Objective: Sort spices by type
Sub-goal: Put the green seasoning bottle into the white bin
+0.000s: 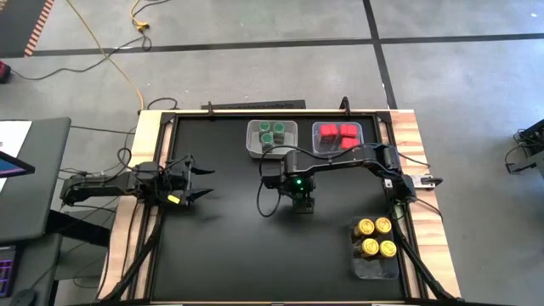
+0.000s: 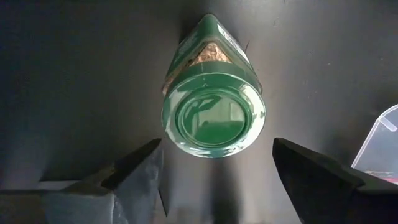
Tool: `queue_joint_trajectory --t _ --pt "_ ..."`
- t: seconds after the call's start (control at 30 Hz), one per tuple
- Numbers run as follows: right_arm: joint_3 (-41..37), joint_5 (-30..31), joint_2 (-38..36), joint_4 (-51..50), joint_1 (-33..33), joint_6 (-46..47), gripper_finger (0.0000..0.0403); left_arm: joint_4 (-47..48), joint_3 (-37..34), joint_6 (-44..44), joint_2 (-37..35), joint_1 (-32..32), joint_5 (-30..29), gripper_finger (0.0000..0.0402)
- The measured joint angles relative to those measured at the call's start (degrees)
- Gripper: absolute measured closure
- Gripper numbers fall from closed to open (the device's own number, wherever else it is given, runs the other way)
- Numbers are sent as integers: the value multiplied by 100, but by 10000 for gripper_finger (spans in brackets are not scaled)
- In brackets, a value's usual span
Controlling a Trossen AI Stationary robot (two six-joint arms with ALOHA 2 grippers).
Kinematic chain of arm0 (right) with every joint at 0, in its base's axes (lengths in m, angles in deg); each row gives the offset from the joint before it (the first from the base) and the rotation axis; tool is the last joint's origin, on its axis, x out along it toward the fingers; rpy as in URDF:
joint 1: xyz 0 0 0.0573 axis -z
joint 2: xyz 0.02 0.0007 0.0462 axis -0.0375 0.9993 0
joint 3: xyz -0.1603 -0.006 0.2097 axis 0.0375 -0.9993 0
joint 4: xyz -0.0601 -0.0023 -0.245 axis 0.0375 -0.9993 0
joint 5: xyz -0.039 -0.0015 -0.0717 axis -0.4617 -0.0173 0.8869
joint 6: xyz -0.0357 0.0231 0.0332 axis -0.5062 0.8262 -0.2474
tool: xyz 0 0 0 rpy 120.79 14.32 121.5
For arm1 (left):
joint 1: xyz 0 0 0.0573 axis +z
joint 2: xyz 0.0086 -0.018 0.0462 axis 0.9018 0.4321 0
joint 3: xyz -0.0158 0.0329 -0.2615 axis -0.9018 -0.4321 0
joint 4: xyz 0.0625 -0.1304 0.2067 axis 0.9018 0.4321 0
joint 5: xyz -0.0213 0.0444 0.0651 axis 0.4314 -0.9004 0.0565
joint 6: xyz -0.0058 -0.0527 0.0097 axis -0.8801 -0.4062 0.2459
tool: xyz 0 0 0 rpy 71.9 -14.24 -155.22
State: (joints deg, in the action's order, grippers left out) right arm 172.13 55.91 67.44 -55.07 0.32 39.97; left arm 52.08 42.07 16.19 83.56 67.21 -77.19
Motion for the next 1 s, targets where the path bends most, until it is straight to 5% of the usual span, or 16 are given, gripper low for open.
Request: queue_joint_trajectory --t 0.23,0.5,0.73,0.87,1.0 --pt "0 0 -320 3 9 -2 68 -2 1 1 0 2 -2 105" --pt "0 54 -1612 76 6 369 68 -2 -1 0 -1 2 -2 105" --pt "-13 880 -2383 -3 -61 545 68 -1 0 1 -2 1 -1 105" --pt "-706 1569 -2898 283 -180 732 68 0 -1 -1 -2 0 -2 105" --pt "-1912 1642 -3718 1141 -359 448 68 -2 1 1 0 0 -2 105"
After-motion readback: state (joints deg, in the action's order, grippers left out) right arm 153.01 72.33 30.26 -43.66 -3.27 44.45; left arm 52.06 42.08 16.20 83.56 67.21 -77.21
